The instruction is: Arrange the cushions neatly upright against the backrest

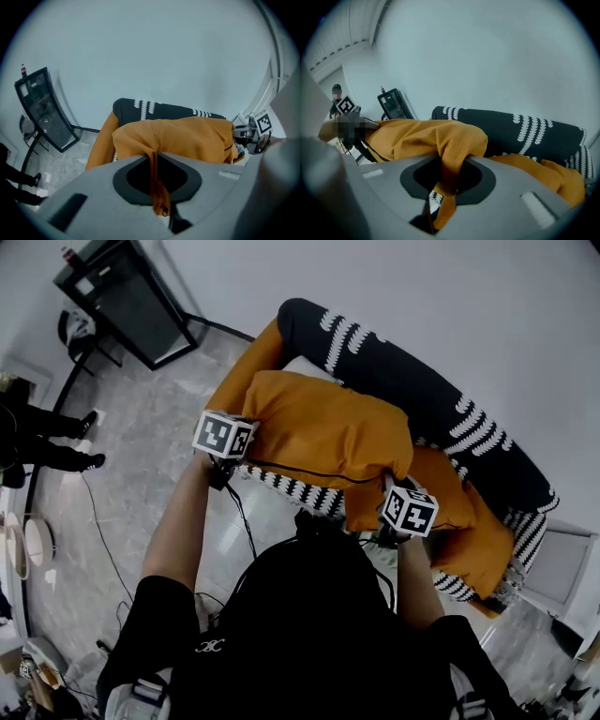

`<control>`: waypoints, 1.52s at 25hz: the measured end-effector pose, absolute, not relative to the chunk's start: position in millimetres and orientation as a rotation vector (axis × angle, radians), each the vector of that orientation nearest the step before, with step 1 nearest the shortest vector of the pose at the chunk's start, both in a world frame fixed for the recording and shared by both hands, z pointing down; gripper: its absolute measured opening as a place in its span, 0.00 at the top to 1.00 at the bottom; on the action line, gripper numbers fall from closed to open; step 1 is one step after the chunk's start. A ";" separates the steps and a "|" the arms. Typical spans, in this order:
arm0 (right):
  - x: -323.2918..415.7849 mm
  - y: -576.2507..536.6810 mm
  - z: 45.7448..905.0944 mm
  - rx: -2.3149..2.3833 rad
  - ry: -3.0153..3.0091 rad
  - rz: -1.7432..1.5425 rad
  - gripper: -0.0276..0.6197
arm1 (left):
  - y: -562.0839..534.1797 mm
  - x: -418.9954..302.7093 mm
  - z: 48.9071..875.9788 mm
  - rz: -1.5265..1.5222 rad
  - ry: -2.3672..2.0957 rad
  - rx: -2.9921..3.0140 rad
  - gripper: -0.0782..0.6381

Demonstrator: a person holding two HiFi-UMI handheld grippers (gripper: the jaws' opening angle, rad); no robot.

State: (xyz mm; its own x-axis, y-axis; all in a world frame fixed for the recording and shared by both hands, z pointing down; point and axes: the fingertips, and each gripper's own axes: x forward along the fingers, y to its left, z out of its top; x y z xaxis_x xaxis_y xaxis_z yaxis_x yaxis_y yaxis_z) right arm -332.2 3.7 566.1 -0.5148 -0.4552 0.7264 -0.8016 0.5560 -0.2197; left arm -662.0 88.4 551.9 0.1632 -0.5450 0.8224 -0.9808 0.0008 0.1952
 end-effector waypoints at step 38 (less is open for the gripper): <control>-373.7 -182.5 694.2 1.429 -1.521 1.240 0.77 | -214.4 -756.1 657.8 0.813 -0.954 1.635 0.71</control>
